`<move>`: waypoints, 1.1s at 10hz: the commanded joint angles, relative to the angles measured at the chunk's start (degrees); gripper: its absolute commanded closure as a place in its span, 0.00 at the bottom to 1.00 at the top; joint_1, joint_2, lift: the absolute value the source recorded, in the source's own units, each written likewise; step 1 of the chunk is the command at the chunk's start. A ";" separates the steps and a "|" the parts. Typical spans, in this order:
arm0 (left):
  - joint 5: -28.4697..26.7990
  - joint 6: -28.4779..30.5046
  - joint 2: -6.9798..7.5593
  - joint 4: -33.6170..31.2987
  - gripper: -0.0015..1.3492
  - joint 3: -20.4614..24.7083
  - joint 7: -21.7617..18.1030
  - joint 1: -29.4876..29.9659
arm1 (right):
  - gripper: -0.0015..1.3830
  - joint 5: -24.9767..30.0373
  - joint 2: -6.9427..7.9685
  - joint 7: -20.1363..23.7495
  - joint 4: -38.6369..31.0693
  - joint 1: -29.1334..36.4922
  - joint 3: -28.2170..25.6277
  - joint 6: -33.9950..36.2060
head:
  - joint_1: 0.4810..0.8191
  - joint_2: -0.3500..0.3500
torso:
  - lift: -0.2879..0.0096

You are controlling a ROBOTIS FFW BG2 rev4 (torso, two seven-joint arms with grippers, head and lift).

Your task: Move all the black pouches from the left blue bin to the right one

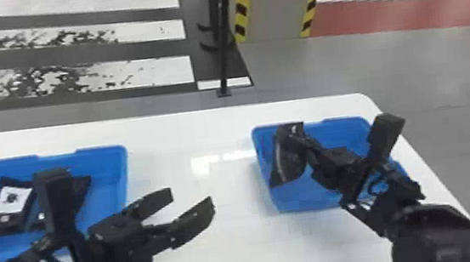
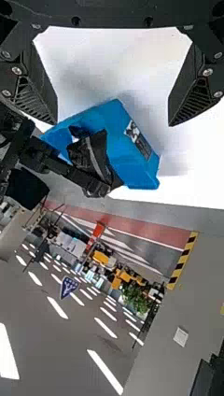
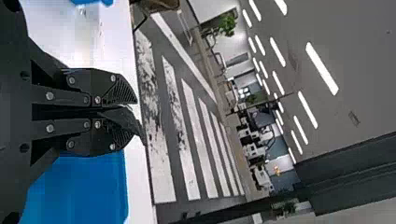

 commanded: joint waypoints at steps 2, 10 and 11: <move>-0.44 0.03 -0.41 0.00 0.11 2.53 0.00 0.54 | 0.93 6.48 -0.69 -0.09 10.36 -6.00 -2.96 2.36 | 0.63 0.20 | 0.50; -14.72 7.62 -1.81 0.00 0.11 19.33 1.14 -1.85 | 0.09 14.60 3.44 -4.22 -6.80 10.18 -7.64 -9.73 | 0.63 0.31 | 0.50; -16.44 8.75 -1.81 0.00 0.11 20.70 1.23 -2.70 | 0.09 14.60 4.41 -4.22 -11.16 14.82 -7.19 -12.12 | 0.63 0.38 | 0.50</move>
